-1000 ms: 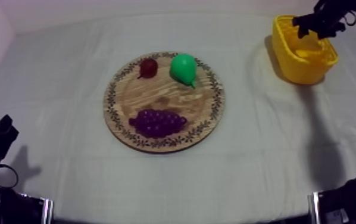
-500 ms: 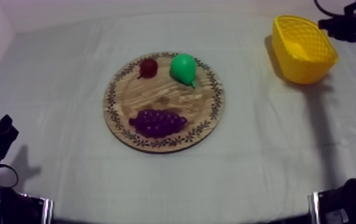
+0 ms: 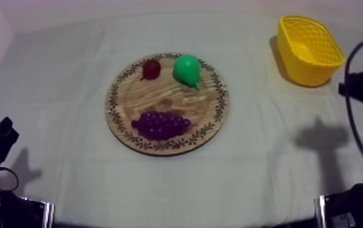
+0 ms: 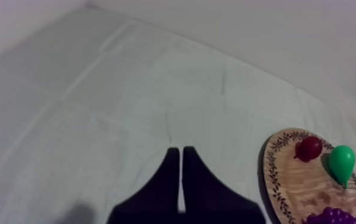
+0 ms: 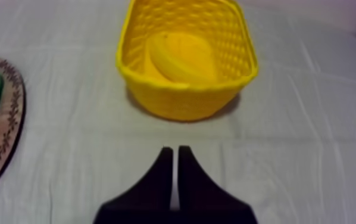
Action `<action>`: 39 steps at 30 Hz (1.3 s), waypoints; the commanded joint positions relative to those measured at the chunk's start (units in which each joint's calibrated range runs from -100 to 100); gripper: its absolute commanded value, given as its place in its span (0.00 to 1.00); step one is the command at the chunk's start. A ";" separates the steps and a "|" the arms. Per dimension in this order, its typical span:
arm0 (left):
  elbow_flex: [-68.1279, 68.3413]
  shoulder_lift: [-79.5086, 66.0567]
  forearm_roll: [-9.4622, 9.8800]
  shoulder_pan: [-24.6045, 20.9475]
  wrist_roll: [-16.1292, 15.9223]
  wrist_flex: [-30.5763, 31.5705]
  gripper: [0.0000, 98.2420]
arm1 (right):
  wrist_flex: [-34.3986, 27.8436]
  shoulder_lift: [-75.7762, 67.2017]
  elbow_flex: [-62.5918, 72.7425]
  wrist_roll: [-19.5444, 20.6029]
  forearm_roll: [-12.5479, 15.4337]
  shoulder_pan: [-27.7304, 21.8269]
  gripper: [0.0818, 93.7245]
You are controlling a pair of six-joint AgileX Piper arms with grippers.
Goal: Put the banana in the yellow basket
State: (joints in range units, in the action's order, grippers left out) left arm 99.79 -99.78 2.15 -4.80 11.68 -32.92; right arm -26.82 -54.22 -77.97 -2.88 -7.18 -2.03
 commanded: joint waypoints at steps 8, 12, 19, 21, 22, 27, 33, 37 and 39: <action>-0.01 -0.05 0.03 -0.01 0.01 0.02 0.00 | 0.51 -27.50 -18.73 -1.38 2.56 -0.21 0.01; -0.01 -0.05 0.03 -0.01 0.00 0.02 0.00 | -1.31 -32.93 -21.23 -2.67 5.09 -0.06 0.01; -0.01 -0.05 0.03 -0.01 0.01 0.02 0.00 | -7.36 -39.91 -21.87 -4.04 8.16 0.83 0.01; -0.01 -0.05 0.03 -0.01 -0.01 0.02 0.00 | -8.69 -40.70 -21.89 -4.26 8.33 1.01 0.01; -0.01 -0.05 0.03 -0.01 0.00 0.02 0.00 | -9.24 -40.92 -21.90 -4.04 8.38 1.06 0.01; -0.01 -0.05 0.03 -0.01 0.00 0.02 0.00 | -10.30 -41.36 -21.91 -3.57 8.46 1.33 0.01; -0.01 -0.05 0.03 -0.01 0.02 0.02 0.00 | -10.49 -41.44 -21.91 -6.47 8.48 1.40 0.01; -0.01 -0.05 0.03 -0.01 0.00 0.02 0.00 | -10.51 -41.44 -21.91 -7.34 8.48 1.41 0.01; -0.01 -0.05 0.03 -0.01 0.01 0.02 0.00 | -10.51 -41.45 -21.91 -7.49 8.48 1.41 0.01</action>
State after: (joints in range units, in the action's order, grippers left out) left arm 99.79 -99.78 2.15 -4.80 11.68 -32.92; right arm -37.29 -95.63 -99.86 -10.36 1.30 -0.65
